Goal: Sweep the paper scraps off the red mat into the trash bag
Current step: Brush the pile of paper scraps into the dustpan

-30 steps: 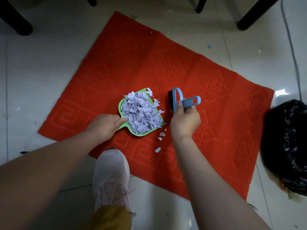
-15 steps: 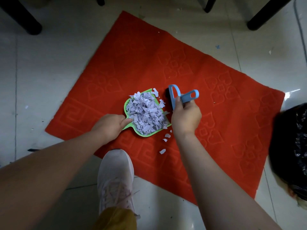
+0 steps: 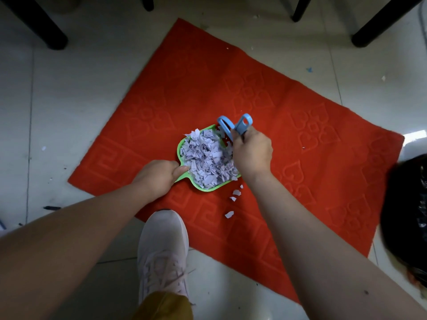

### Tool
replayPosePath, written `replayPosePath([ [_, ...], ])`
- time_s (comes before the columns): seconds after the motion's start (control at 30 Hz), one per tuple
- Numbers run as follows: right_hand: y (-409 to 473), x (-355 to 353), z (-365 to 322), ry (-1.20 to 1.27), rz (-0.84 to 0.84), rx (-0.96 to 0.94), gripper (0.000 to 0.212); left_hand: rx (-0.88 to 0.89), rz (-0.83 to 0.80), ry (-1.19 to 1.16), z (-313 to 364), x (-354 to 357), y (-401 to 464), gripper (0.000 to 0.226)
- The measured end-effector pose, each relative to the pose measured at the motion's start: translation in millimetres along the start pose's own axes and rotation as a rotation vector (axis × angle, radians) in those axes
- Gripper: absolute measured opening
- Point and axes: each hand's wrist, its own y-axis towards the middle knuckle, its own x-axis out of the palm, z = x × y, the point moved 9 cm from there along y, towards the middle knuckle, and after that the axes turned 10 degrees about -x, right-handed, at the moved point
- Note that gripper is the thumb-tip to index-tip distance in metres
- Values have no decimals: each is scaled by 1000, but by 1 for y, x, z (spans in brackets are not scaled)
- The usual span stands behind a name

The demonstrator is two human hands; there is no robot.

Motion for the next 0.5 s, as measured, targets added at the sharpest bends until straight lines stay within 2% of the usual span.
replayPosePath([
  [0.23, -17, 2, 0, 40, -18, 3, 24, 6, 4, -1, 0, 1, -1, 51],
  [0.5, -20, -16, 9, 174, 119, 25, 26, 4, 3, -16, -2, 2, -2, 51],
])
